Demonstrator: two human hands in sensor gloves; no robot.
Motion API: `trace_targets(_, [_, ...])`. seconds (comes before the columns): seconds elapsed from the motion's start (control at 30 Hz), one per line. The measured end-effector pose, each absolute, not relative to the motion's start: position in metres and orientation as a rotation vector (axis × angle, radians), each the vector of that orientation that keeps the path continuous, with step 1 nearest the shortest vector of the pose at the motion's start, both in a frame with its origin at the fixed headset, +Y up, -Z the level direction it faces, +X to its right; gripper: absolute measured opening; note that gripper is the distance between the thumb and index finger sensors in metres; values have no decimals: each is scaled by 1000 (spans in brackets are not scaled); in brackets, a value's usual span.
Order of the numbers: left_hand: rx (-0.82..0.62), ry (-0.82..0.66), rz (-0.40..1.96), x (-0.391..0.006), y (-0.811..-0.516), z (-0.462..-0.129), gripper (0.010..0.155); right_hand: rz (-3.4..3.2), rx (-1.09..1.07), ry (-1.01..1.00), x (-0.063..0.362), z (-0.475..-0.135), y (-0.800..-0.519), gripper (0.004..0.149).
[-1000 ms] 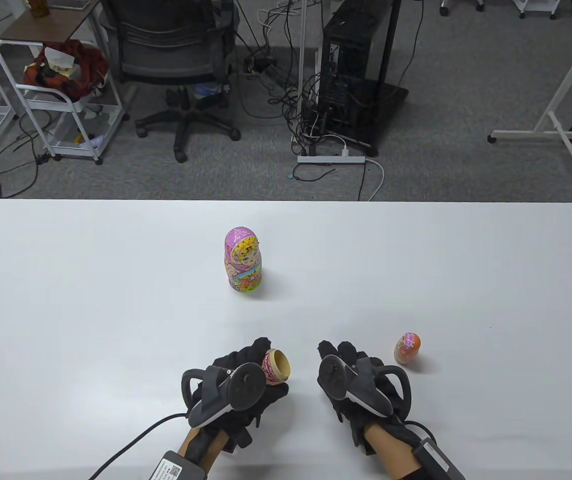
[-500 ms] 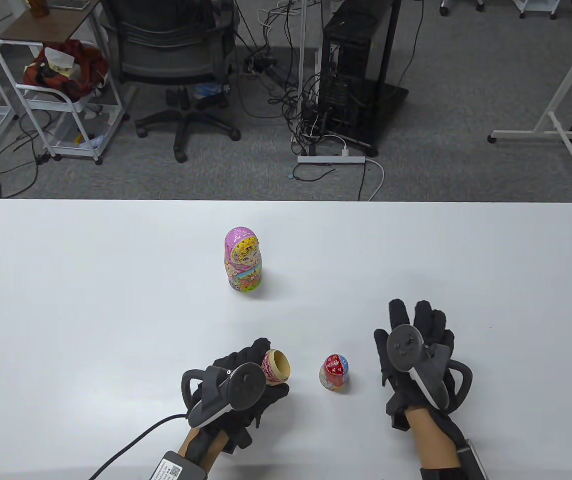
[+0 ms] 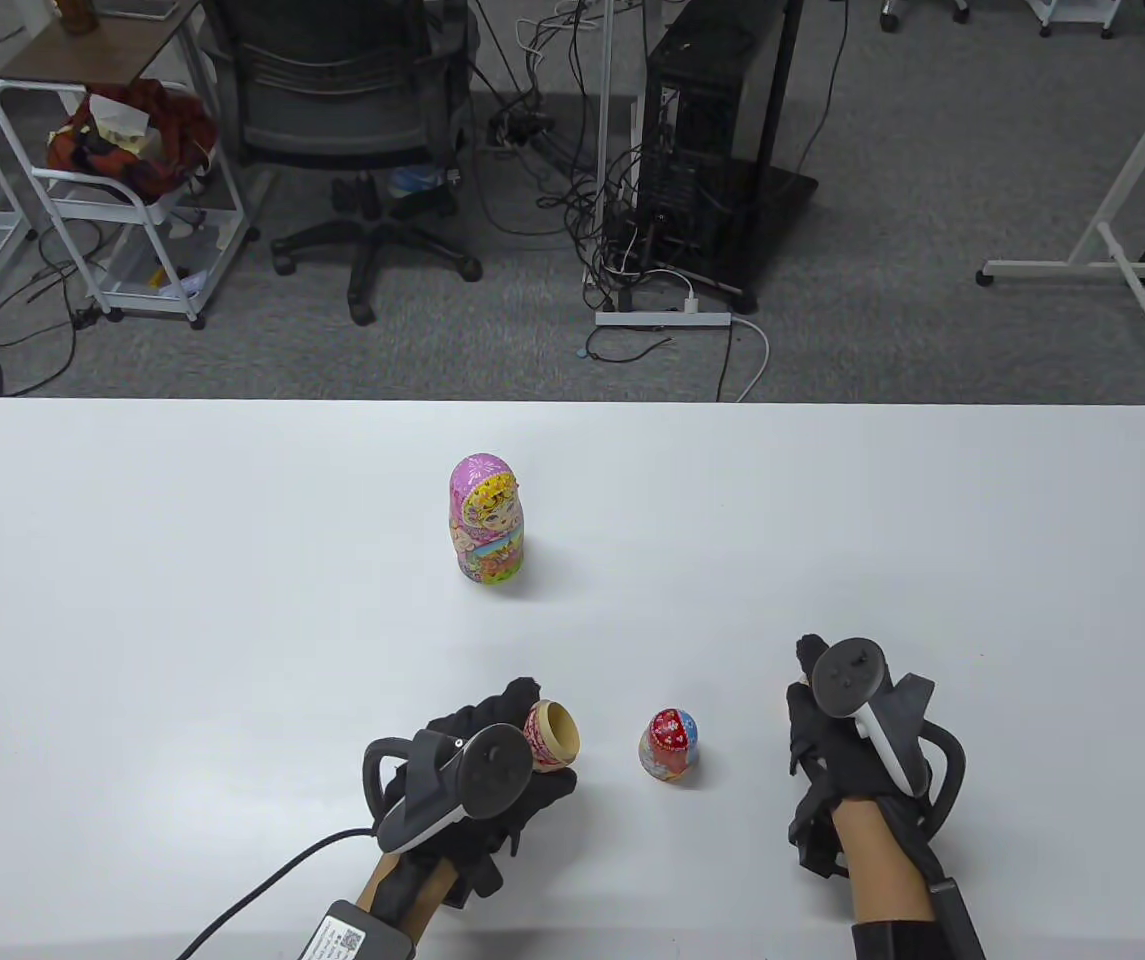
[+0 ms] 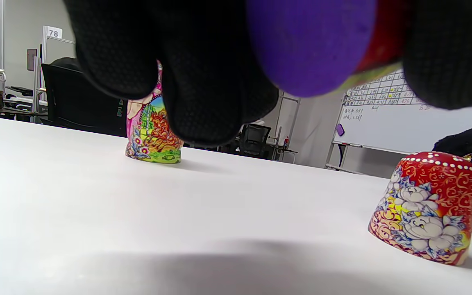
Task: Nest individual Russian dolls into a nested set
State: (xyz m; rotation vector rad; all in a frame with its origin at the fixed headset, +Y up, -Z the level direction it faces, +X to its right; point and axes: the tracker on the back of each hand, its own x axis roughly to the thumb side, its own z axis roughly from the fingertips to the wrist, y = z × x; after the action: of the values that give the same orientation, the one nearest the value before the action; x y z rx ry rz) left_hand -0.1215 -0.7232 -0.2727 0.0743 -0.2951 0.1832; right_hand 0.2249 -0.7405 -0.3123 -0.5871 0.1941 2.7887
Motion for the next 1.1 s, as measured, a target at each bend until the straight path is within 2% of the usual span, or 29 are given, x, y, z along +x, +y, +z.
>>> trace_targets(0.23, [84, -289, 192, -123, -722, -273, 95, 2746, -462, 17, 215, -310, -729, 52])
trace_targets(0.6, [98, -282, 188, -123, -723, -274, 95, 2342, 218, -234, 162, -289, -696, 54])
trace_targets(0.9, [105, -291, 195, -123, -721, -273, 95, 2285, 511, -229, 122, -272, -691, 54])
trace_targets(1.1, [124, -309, 192, -120, -719, -271, 94, 2301, 557, -225, 113, -268, -693, 54])
